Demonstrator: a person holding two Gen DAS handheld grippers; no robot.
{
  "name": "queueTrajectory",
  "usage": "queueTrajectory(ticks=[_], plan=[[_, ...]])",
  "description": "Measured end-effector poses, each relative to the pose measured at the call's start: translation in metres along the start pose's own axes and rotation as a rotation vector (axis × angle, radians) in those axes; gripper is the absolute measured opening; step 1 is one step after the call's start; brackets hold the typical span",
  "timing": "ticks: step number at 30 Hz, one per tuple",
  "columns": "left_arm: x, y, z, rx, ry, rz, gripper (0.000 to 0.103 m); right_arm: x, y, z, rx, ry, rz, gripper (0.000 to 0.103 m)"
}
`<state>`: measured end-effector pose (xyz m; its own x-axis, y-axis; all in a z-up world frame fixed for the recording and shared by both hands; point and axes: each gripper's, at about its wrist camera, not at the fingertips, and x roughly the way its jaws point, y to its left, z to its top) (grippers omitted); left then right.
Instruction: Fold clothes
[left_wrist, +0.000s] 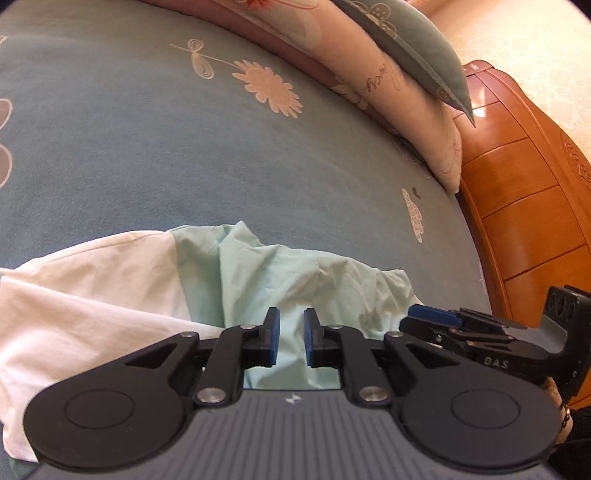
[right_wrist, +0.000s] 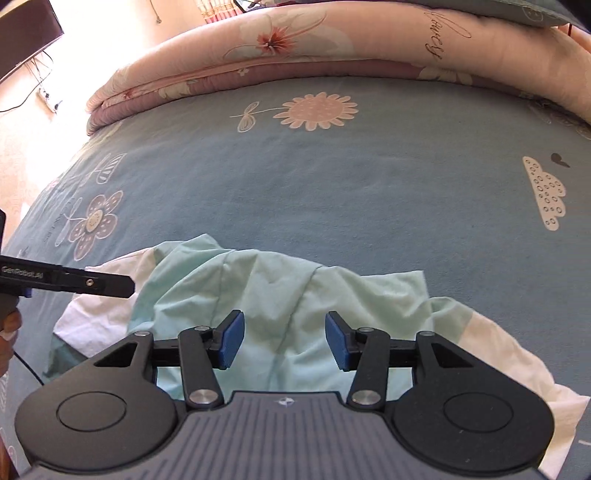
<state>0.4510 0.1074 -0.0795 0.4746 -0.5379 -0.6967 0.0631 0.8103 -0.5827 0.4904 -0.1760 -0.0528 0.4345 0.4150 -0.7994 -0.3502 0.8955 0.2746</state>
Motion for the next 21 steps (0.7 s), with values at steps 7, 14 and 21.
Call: queueTrajectory(ticks=[7,14,21], plan=[[0.06,-0.015,-0.025,0.173,0.128,0.095,0.024,0.055,-0.032,-0.008,-0.036,0.037,-0.111,0.054],[0.037,-0.03,-0.028,0.229,0.114,0.131,0.029,0.018,-0.036,-0.003,0.01,-0.034,-0.091,0.054],[0.033,-0.064,-0.024,0.376,0.073,0.078,0.036,-0.01,-0.067,0.012,0.125,-0.108,-0.142,0.055]])
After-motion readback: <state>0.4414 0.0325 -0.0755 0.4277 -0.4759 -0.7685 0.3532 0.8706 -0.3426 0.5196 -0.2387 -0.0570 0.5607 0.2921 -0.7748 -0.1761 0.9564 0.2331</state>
